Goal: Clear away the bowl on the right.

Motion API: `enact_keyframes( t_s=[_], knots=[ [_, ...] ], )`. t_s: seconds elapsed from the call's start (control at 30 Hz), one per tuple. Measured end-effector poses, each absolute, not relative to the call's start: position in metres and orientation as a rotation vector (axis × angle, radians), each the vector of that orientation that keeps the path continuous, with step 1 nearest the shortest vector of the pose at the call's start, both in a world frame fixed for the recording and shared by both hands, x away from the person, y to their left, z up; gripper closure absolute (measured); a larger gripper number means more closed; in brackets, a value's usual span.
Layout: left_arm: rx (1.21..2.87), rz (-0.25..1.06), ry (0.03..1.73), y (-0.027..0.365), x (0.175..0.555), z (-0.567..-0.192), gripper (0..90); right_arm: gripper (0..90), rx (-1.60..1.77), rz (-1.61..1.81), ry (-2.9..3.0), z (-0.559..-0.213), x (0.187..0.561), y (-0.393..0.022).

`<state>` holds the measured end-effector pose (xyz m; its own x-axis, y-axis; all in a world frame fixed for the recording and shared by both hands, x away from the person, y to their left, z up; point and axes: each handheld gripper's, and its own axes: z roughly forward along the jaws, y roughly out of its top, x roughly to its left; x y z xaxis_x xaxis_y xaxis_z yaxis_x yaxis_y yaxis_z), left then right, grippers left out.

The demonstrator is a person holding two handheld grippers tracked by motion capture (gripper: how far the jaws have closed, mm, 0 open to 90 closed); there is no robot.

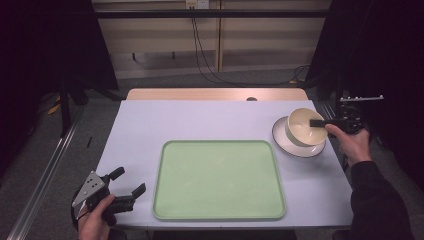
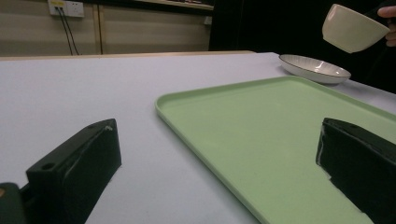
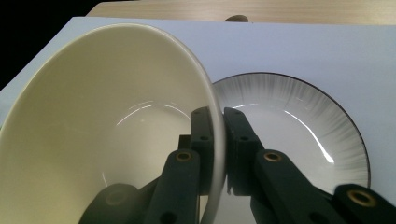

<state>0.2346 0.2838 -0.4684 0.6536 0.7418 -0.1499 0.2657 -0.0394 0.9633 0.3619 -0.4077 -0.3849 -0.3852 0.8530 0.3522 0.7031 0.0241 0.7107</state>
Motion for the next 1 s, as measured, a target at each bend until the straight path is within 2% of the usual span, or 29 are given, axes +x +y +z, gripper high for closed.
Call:
enact_keyframes(
  t_s=[1.0],
  knots=[
    [1.609, 0.47, 0.847, 0.284, 0.235, -0.468, 0.1, 84.2, 1.493, 1.297, 2.215, -0.368, 0.362, -0.364]
  ],
)
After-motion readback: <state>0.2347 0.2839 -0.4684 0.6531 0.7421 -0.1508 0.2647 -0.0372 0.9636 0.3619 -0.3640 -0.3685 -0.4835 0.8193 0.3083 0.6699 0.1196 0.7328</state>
